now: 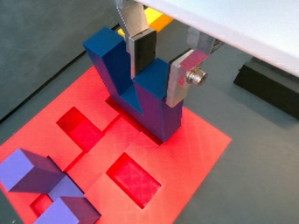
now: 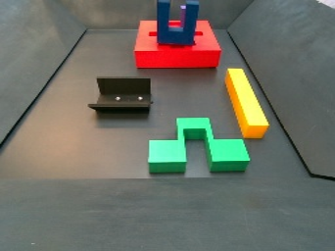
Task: Pick up the blue object. Move up. Place the blue object on the fixture. Regrasp the blue object. Move to above the board. Insert the blue object.
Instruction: Insert the blue object.
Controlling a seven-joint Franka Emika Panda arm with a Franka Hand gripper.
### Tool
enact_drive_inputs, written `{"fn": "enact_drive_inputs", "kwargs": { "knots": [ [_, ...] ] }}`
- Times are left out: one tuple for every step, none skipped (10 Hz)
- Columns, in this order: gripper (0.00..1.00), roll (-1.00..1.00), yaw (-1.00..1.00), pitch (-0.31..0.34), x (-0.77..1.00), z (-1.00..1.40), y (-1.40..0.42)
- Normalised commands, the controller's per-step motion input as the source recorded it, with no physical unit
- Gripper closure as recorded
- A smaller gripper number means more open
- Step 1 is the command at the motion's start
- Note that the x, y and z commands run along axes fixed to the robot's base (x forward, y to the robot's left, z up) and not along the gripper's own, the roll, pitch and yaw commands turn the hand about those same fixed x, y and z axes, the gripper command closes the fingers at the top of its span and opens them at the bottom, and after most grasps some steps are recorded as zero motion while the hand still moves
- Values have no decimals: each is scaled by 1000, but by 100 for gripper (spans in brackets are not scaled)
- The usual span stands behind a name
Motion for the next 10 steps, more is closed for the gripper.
{"fn": "enact_drive_inputs", "kwargs": {
  "knots": [
    [100, 133, -94, 167, 0, -223, 0],
    [100, 209, -26, 104, 0, -66, -211],
    [100, 223, -14, 67, -43, 0, -220],
    [100, 217, 0, 60, 0, 0, -206],
    [100, 290, 0, 79, 137, 0, -186],
    [100, 229, 0, 123, 269, -77, 0],
    [100, 193, 0, 130, 277, -114, 0],
    [100, 99, 91, 111, 223, -200, 74],
    [100, 0, 134, 71, 131, -146, 51],
    [100, 0, 97, 39, 46, 0, 0]
  ]
}}
